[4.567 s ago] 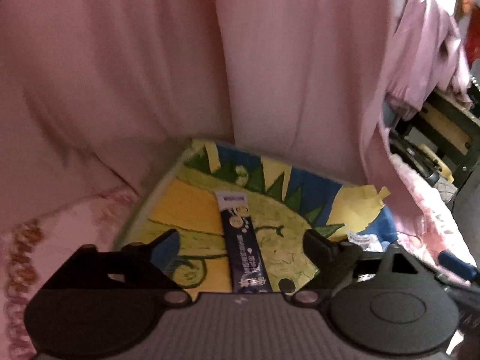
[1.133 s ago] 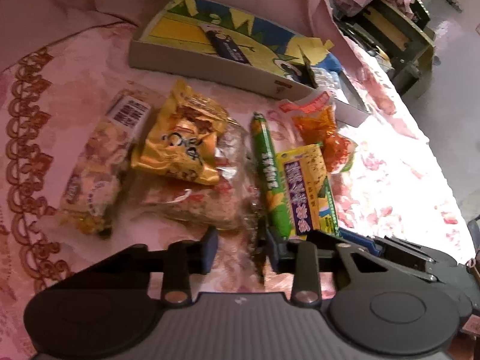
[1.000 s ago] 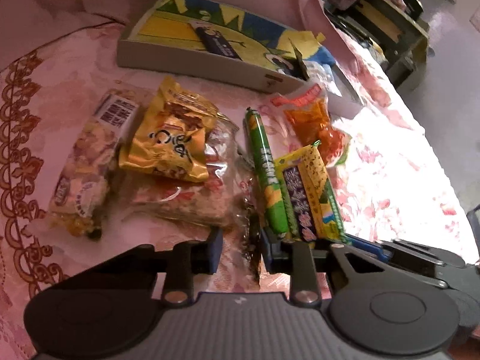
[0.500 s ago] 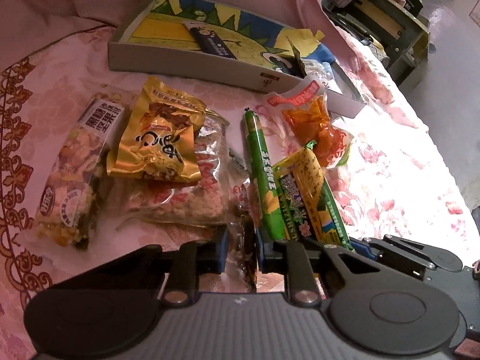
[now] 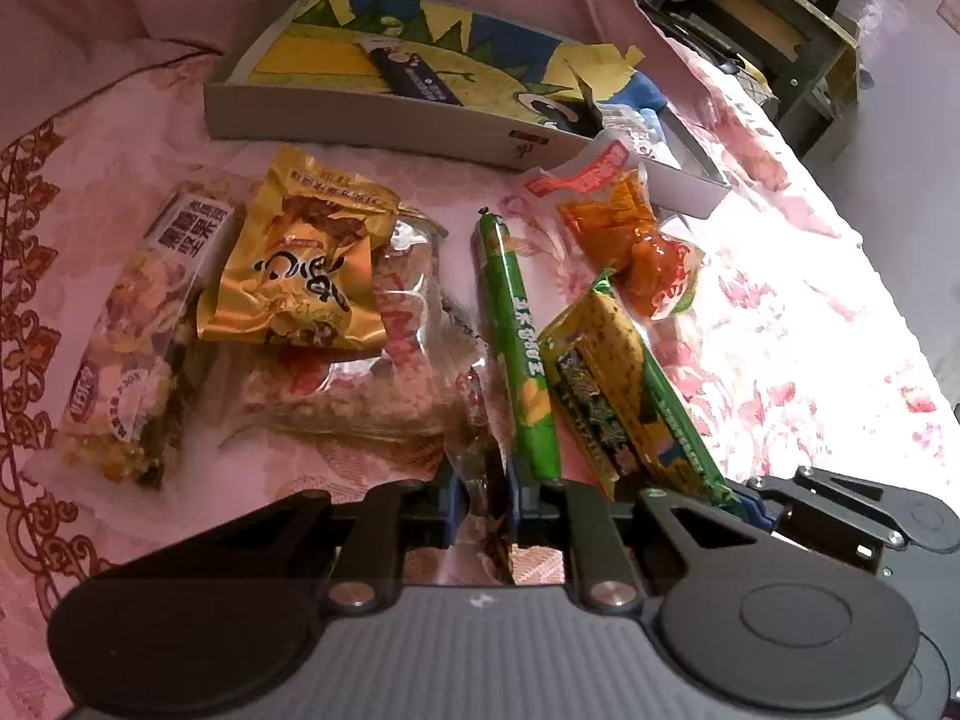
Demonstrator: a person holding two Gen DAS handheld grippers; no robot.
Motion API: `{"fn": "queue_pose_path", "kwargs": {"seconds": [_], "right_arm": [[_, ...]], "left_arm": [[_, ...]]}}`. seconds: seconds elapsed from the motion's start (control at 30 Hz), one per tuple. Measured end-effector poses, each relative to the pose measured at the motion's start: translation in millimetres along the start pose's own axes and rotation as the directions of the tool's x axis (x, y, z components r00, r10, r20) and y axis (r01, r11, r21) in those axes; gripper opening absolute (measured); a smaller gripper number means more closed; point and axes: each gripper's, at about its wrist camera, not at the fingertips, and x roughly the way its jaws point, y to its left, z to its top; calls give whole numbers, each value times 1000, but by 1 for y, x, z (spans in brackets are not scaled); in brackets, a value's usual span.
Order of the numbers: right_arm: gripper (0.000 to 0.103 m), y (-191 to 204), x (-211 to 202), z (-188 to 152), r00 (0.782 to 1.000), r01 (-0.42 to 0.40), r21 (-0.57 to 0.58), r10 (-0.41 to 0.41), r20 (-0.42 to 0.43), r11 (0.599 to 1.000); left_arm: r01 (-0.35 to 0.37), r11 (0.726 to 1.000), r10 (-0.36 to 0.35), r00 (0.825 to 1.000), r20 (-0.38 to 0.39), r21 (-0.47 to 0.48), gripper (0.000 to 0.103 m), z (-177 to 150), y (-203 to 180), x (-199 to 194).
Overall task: Organize snacks
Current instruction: 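Lower the right gripper and grasp the yellow-green stick packet, then grasp a small clear wrapped candy with the left gripper while the right gripper lifts the stick packet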
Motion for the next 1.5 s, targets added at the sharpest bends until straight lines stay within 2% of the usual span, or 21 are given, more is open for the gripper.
{"fn": "queue_pose_path", "kwargs": {"seconds": [0.43, 0.77, 0.97, 1.13, 1.3, 1.5], "right_arm": [[11, 21, -30, -10, 993, 83, -183, -65, 101, 980], [10, 32, -60, -18, 971, 159, -297, -95, 217, 942], [10, 29, -72, -17, 960, 178, -280, -105, 258, 943], [10, 21, -78, -13, 951, 187, -240, -114, 286, 953], [10, 9, -80, 0, 939, 197, -193, -129, 318, 961], [11, -6, -74, 29, 911, 227, -144, -158, 381, 963]], "left_arm": [[-52, 997, 54, 998, 35, -49, 14, -20, -17, -27], [-53, 992, 66, 992, 108, -118, 14, -36, -26, -57], [-44, 992, 65, 982, 175, -117, 14, -43, -35, -72], [-34, 996, 56, 961, 271, -85, 14, -39, -44, -87], [-24, 998, 43, 948, 316, -65, 14, -17, -49, -91], [-20, 998, 39, 927, 373, -55, 14, 21, -52, -90]]}}
